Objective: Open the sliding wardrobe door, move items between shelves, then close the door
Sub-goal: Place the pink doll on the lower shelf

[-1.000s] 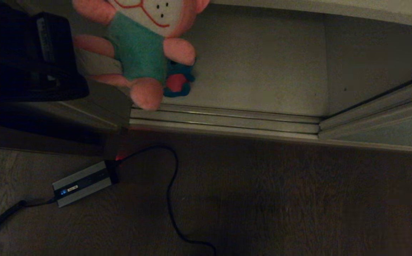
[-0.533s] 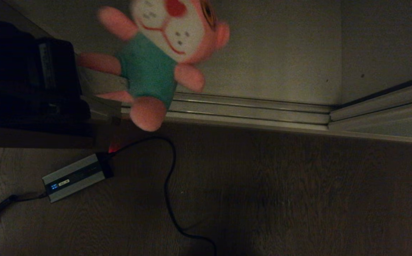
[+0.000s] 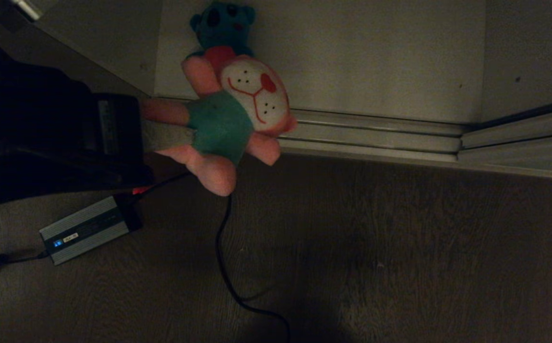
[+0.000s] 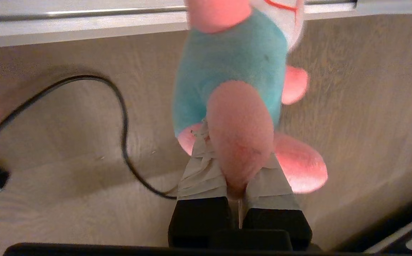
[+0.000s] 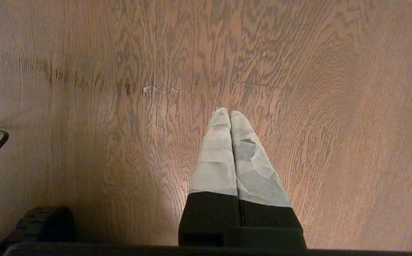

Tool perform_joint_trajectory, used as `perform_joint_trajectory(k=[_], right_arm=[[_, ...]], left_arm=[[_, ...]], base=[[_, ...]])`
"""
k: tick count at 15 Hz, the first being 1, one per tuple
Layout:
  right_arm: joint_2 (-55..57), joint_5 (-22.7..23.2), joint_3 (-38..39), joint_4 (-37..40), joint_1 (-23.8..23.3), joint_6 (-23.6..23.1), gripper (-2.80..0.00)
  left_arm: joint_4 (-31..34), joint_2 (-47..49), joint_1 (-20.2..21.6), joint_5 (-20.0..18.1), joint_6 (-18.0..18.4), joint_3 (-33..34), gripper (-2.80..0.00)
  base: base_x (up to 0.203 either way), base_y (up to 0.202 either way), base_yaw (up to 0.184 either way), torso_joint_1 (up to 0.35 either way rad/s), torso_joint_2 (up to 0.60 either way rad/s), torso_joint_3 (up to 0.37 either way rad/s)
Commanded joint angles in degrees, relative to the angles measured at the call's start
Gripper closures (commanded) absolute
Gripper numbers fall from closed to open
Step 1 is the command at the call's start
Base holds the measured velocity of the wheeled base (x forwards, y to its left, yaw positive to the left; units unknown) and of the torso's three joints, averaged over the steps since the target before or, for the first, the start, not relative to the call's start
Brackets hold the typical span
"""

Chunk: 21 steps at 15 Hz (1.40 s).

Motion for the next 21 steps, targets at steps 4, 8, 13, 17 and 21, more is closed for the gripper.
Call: perform_joint_trajectory(k=[4, 8, 13, 17, 21], right_arm=[[0.0, 0.0, 0.3, 0.0, 0.0, 0.0, 0.0], [0.0, 0.0, 0.2, 0.0, 0.0, 0.0, 0.0], [-0.1, 0.0, 0.3, 0.0, 0.0, 0.0, 0.0], [0.0, 0.0, 0.2, 0.0, 0.0, 0.0, 0.0], [0.0, 0.0, 0.3, 0.0, 0.0, 0.0, 0.0]], left_arm=[[-8.5, 12.0, -0.3, 0.3, -2.3, 1.3, 0.0], [-17.8, 24.6, 0.2, 3.9, -4.0, -1.6, 0.0], [-34.2, 40.7, 5.2, 9.4, -3.3, -14.3, 0.0], [-39.9, 48.5, 9.0, 9.5, -3.1, -27.5, 0.0], [-41.1, 53.8, 10.3, 4.7, -1.4, -36.0, 0.0]], base=[[0.0, 0.0, 0.0, -0.001, 0.0, -0.023], [0.0, 0.0, 0.0, 0.0, 0.0, 0.0], [0.0, 0.0, 0.0, 0.0, 0.0, 0.0], [0.0, 0.0, 0.0, 0.0, 0.0, 0.0], [0.0, 0.0, 0.0, 0.0, 0.0, 0.0]])
